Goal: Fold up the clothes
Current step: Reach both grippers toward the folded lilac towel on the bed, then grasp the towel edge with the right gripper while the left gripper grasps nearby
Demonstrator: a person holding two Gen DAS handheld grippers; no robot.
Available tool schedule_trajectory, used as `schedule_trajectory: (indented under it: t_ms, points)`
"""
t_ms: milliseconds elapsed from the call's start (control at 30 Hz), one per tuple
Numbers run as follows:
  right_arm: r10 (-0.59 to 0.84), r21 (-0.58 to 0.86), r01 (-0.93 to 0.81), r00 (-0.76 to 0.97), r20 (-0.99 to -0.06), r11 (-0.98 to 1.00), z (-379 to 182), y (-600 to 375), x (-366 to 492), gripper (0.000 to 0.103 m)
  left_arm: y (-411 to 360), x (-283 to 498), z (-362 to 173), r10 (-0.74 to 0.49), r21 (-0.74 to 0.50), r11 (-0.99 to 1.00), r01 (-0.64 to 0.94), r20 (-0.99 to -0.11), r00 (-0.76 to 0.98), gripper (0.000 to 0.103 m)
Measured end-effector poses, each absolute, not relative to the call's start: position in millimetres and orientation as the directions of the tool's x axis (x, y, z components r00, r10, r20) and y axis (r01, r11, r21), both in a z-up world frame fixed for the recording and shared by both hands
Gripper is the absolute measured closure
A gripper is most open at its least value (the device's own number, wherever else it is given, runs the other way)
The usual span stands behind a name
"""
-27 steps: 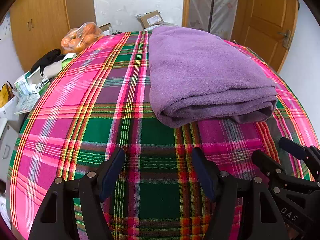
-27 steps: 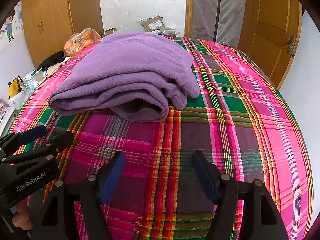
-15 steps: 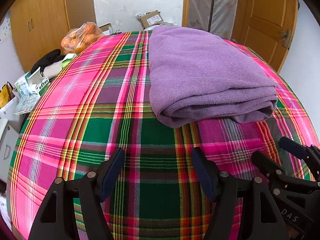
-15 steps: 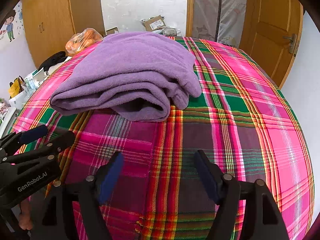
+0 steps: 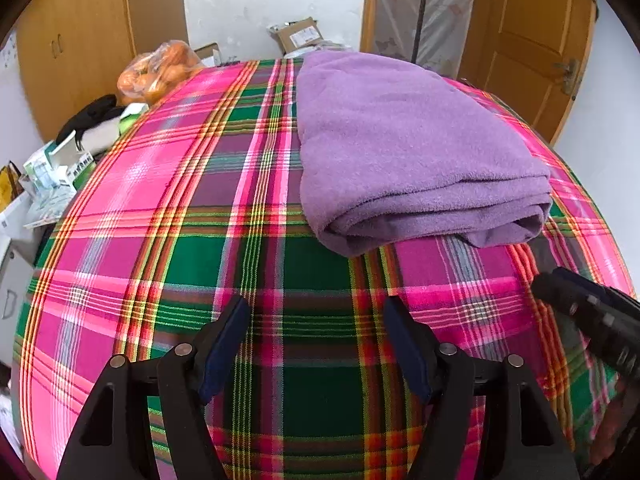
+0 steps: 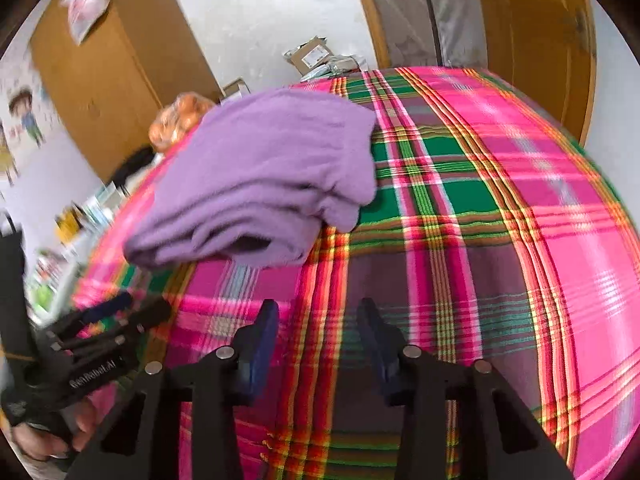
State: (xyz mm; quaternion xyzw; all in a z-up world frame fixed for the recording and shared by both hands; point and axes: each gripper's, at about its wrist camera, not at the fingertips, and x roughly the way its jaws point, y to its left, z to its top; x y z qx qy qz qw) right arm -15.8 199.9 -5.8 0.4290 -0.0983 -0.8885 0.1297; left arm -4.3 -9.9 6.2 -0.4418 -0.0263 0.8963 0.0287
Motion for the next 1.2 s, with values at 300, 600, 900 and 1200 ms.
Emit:
schedule_trajectory:
  t_ms: [300,600,900,1200]
  points:
    - [-0.470,0.523,0.131,-0.653,-0.594,-0.842,16.3,233.7,-38.0,0.063,-5.1,-3.2,54.0,0.097,-0.008,-0.992,-0.126,-0.684,-0.723,0.041]
    - [-0.607,0.708,0.062,-0.571,-0.553,-0.703,4.4,245.7,-76.4,0.063,28.8,-26.6,54.4,0.177,0.058,-0.950,-0.306,-0.710,-0.682,0.041]
    - [-0.657,0.789,-0.010,-0.547,-0.519,-0.615,-13.0,249.7,-106.2,0.062,40.0,-44.9,47.0,0.178,0.075,-0.938,-0.339,-0.736,-0.653,0.041]
    - [-0.637,0.771,0.019,-0.576,-0.512,-0.637,-5.6,242.8,-124.2,0.097,33.1,-55.2,49.0,0.195,0.036,-0.947,-0.320,-0.728,-0.657,0.041]
